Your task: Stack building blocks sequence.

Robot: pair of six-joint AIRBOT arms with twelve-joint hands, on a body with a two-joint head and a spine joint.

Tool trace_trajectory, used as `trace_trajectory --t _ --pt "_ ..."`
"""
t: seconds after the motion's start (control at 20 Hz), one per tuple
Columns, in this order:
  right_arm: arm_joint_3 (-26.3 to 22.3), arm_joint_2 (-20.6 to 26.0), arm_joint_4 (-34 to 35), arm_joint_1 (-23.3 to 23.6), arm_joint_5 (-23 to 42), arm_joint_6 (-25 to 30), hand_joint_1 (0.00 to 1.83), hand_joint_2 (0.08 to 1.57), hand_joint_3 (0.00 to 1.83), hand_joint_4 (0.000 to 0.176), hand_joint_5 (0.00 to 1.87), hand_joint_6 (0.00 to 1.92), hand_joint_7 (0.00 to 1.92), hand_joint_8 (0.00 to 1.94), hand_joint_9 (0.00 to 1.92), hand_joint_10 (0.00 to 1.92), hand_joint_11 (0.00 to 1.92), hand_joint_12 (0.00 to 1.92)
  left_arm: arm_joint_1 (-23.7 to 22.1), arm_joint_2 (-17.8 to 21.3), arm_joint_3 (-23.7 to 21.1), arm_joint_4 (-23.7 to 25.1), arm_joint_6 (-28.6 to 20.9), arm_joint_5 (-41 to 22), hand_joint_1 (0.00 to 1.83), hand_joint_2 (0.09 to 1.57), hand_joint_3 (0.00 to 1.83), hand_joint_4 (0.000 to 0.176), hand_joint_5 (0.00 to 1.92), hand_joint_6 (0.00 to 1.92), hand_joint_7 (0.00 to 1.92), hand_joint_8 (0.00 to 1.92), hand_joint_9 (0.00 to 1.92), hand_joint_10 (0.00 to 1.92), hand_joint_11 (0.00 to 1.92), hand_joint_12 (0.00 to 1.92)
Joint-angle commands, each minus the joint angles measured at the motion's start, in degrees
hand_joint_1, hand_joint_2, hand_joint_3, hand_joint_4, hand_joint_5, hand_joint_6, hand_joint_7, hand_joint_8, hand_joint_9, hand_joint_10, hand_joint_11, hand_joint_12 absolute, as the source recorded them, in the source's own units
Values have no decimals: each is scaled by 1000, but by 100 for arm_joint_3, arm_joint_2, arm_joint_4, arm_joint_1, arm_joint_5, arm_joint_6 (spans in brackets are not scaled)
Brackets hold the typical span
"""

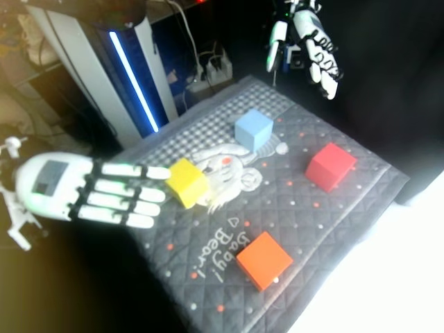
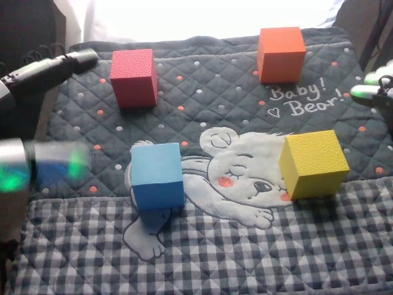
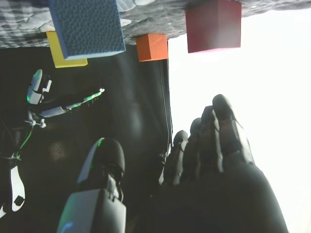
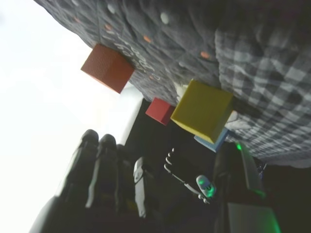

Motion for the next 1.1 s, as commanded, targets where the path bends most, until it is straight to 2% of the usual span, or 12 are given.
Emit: trace_trajectory --t 0.0,0.05,0.1,0.2,0.25,0.35,0.4,0.55,0.7,0.85,1.0,1.05 --pt "24 34 160 87 640 17 505 1123 5 47 203 3 217 0 187 1 187 37 -84 2 17 21 -55 -623 776 850 2 125 266 4 114 2 55 8 0 441" --pt "24 33 160 97 640 17 522 1128 4 47 209 3 207 0 177 0 178 28 -170 -13 24 150 -56 -548 766 847 0 116 287 3 125 2 76 9 0 513" --pt "24 32 160 99 640 17 526 1137 6 54 209 3 215 4 193 7 192 31 -349 -29 45 347 -60 -377 754 846 0 148 271 3 137 2 94 8 0 597" --pt "29 33 160 99 640 17 535 1147 7 76 188 0 188 0 165 0 155 11 -870 -114 128 902 -153 147 660 855 2 174 219 1 114 2 91 2 0 517" --pt "33 33 160 98 640 17 536 1145 5 93 182 0 187 1 158 0 148 8 -1120 -180 183 1183 -228 418 680 827 0 176 213 1 104 0 104 4 0 518" --pt "36 34 160 98 641 17 580 1143 1 98 170 0 178 0 143 0 145 5 -1622 -398 376 1846 -536 1017 773 749 0 176 266 2 77 0 90 3 0 689" --pt "36 34 160 98 642 17 587 1147 2 105 159 0 179 0 147 2 155 8 -1900 -553 499 2336 -777 1420 744 722 0 176 246 3 117 5 144 14 0 930" --pt "36 34 160 98 643 17 583 1144 1 103 174 5 165 0 125 0 122 0 -2161 -767 577 2923 -895 1978 717 713 0 176 269 1 146 2 152 3 0 964" --pt "34 33 160 96 643 17 601 1157 4 110 197 9 183 6 135 7 128 14 -2263 -882 633 3231 -907 2386 760 717 2 176 297 4 140 5 139 9 0 731" --pt "36 25 160 96 643 17 599 1166 3 107 241 13 200 5 148 6 132 11 -2384 -1056 751 3485 -905 2750 756 721 3 176 267 0 155 0 145 0 0 790" --pt "42 20 160 96 643 17 586 1173 3 84 278 14 219 7 166 7 161 19 -2591 -1317 885 3904 -896 3215 781 737 2 176 289 2 189 5 153 4 0 757" --pt "44 18 160 96 643 17 586 1173 2 89 282 14 225 8 175 10 172 22 -2627 -1372 920 3988 -895 3320 791 737 1 176 296 4 206 9 167 9 0 746"
